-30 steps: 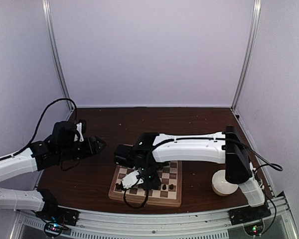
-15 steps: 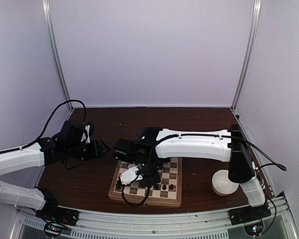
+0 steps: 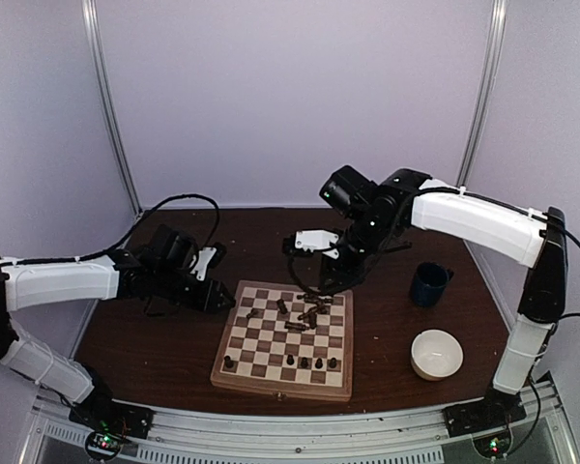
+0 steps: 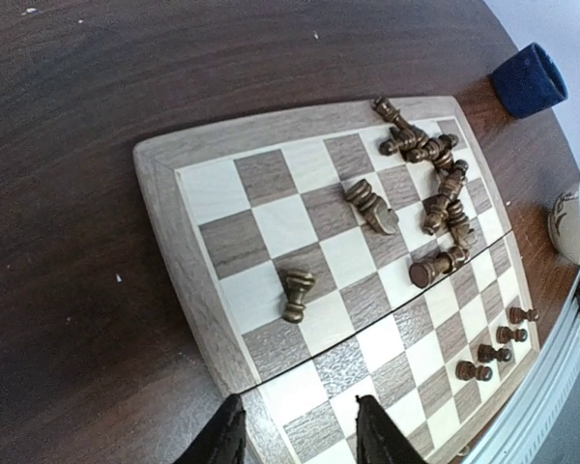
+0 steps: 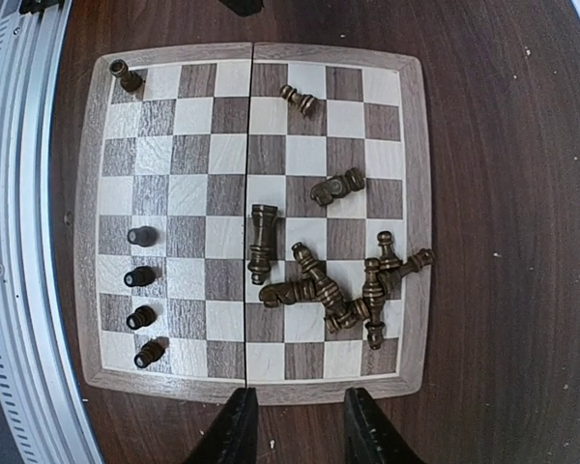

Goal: Set up the chess pieces on the board

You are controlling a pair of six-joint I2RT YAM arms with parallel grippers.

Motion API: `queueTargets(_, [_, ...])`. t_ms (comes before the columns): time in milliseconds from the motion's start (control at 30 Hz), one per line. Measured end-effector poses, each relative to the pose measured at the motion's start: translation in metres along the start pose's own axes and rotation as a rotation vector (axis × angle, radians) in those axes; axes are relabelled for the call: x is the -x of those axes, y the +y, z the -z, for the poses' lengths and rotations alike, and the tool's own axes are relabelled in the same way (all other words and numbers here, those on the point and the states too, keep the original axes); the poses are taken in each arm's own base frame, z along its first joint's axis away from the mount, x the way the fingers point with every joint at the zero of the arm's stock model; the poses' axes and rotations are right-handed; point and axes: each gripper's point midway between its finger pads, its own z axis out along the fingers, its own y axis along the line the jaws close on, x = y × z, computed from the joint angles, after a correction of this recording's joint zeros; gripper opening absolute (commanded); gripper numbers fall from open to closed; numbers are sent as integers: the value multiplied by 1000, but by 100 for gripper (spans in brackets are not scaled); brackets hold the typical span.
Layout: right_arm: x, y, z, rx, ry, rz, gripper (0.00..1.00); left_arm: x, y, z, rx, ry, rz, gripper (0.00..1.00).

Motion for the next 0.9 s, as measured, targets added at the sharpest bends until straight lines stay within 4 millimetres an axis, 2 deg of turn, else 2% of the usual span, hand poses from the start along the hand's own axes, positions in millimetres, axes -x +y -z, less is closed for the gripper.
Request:
queueTargets(100, [-6, -2, -13, 31, -18, -18, 37, -3, 1, -13, -7, 37, -20, 42])
queueTargets(233, [-3, 0, -26, 51, -60, 40, 40, -3, 3, -13, 1, 27, -31, 52])
queueTargets(367, [15, -10, -47, 61, -85, 106, 42, 14, 1, 11, 28, -73, -46, 56])
queueTargets(533, [45, -33, -101, 68, -98, 158, 44, 31, -2, 35, 42, -170, -31, 56])
queueTargets(600, [50, -41, -126, 79, -86, 161, 45, 28, 0, 38, 46, -182, -10, 57])
queueTargets(700, [54, -44, -154, 102, -73, 156, 48, 15, 6, 42, 55, -183, 26, 57])
queueTargets(800, [55, -41, -166, 129, -64, 152, 51, 7, 10, 45, 63, -182, 49, 57])
queueTargets(900, [60, -36, -168, 153, -71, 159, 51, 7, 10, 47, 63, -190, 60, 57])
